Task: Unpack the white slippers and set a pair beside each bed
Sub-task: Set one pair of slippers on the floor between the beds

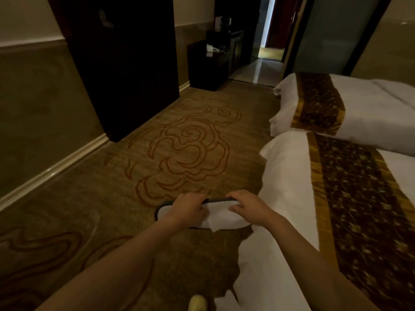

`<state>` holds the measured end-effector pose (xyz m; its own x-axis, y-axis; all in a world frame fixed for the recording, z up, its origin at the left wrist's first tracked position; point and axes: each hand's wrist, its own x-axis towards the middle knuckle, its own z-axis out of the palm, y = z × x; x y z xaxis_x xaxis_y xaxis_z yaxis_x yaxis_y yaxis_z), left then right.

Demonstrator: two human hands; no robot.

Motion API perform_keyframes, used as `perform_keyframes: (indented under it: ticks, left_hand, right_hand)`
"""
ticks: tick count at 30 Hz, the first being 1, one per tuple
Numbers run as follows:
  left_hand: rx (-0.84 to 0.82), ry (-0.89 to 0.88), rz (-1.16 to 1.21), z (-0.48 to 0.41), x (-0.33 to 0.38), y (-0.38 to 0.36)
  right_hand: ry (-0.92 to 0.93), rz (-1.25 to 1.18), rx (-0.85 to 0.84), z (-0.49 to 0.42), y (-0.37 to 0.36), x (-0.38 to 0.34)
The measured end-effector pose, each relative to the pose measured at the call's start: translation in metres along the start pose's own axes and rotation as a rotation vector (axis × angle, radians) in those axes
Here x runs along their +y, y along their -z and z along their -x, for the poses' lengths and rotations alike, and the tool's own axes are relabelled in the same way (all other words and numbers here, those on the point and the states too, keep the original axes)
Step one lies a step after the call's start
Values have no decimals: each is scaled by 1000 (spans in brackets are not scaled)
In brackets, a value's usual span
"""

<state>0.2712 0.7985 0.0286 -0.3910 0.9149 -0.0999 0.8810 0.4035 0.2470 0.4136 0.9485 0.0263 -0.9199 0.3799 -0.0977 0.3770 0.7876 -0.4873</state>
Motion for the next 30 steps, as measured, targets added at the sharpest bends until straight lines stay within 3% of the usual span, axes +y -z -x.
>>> perform_keyframes:
  ticks: [13,23,30]
  left_hand:
    - [22,-43,-13,-296,-119,75]
    - [-115,-170,-94,-563,-184,72]
    - [-160,-306,-128,-738,-178,88]
  right_hand:
    - [-55,41,-9,-291,101,63]
    - [-215,67,-1,-505,126,189]
    - [-388,50,53,-608,180,275]
